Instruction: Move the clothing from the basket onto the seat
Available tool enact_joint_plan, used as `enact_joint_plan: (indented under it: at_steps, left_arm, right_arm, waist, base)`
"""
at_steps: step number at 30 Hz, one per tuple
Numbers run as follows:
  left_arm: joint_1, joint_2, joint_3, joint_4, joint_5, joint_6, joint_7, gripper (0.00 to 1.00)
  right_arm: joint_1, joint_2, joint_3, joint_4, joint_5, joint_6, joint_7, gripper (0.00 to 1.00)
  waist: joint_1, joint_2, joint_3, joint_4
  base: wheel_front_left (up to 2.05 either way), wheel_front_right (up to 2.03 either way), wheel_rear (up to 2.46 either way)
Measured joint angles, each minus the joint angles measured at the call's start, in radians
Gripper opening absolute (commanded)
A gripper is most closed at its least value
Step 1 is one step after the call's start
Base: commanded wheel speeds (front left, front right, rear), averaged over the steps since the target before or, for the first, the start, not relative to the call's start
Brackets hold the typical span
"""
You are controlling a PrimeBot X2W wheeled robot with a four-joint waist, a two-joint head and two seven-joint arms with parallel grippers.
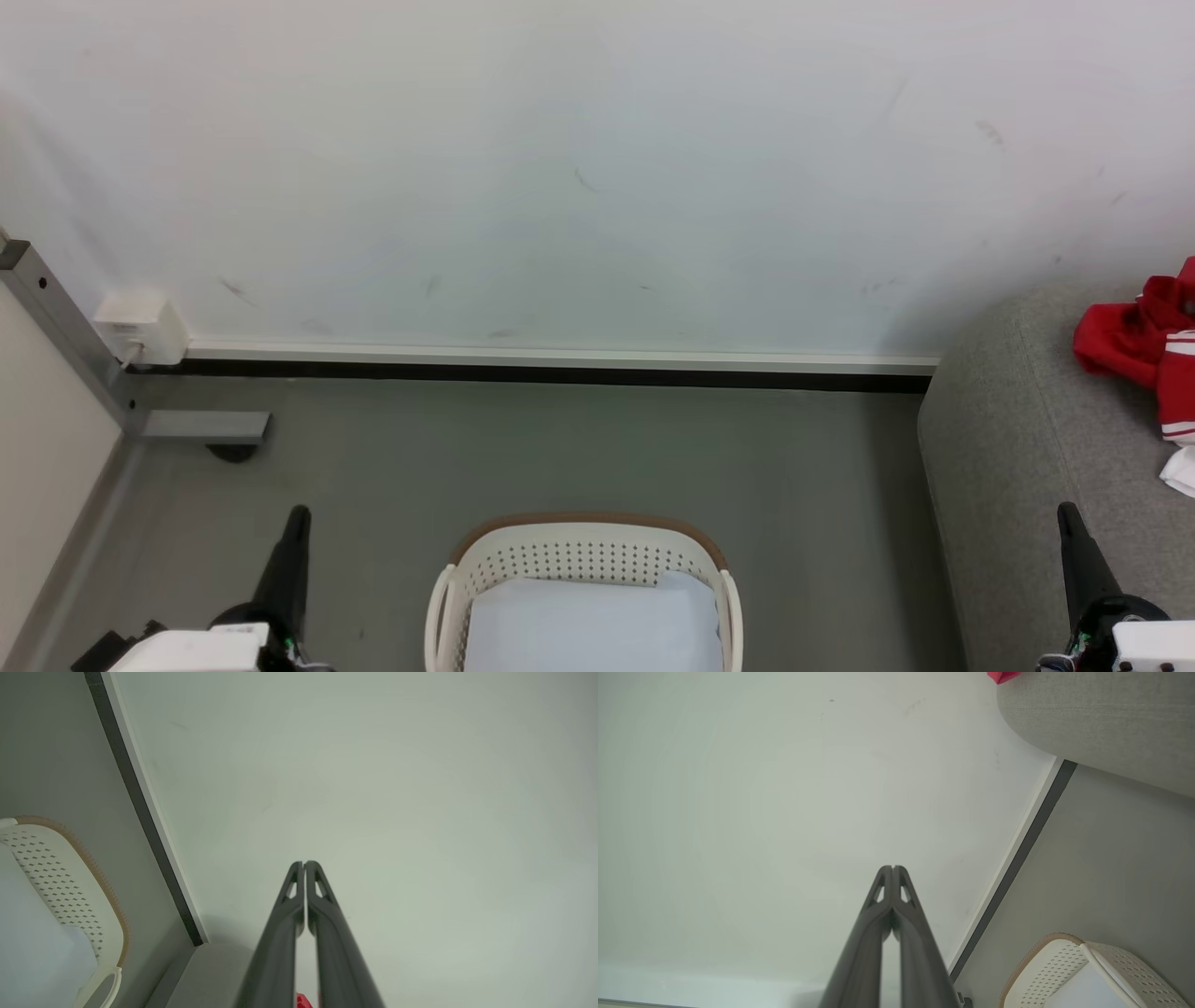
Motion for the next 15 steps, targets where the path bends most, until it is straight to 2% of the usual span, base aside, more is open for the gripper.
enact_joint_plan:
  at_steps: [15]
  left_arm:
    - [-0.005,-0.002,0.018,-0.013,-0.076,-0.01,0.019,0.0]
  right_arm:
    - [-0.007,-0.001,-0.002,-0.006,0.09,0.0,0.021,0.0]
  waist:
    - [0.0,0.0,0.006,-0.005]
  base:
    - [0.0,0.0,0.0]
